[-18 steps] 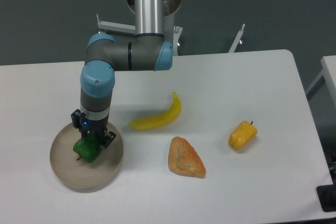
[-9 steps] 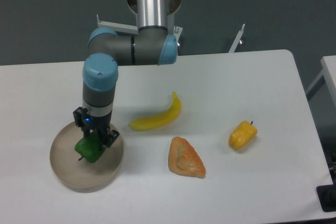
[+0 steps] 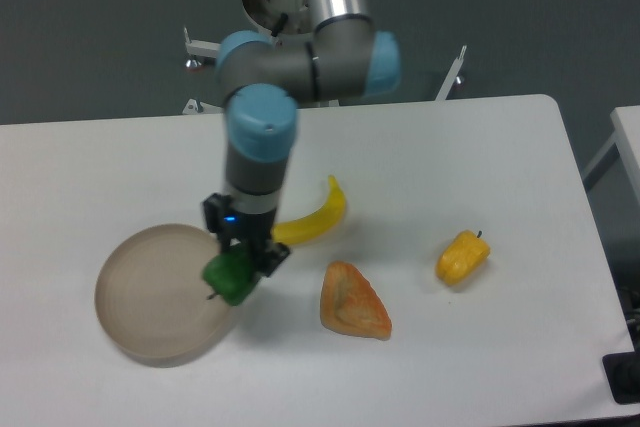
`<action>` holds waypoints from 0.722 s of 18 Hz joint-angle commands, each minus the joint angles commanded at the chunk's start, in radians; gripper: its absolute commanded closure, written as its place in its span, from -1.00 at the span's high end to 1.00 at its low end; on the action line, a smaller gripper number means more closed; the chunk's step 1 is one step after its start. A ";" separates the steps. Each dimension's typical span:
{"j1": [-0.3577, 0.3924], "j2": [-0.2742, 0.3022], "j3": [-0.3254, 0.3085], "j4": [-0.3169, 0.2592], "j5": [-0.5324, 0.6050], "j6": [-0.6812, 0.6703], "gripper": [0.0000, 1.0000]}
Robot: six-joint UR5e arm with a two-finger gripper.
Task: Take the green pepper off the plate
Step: 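Lift the held green pepper off the plate toward the bread slice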
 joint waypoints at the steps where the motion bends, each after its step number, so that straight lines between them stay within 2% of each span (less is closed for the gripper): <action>1: 0.021 0.000 0.002 -0.003 0.014 0.031 -0.13; 7: 0.107 -0.018 0.037 -0.003 0.028 0.183 -0.13; 10: 0.109 -0.035 0.054 -0.003 0.098 0.229 -0.13; 13: 0.109 -0.040 0.060 0.006 0.103 0.237 -0.13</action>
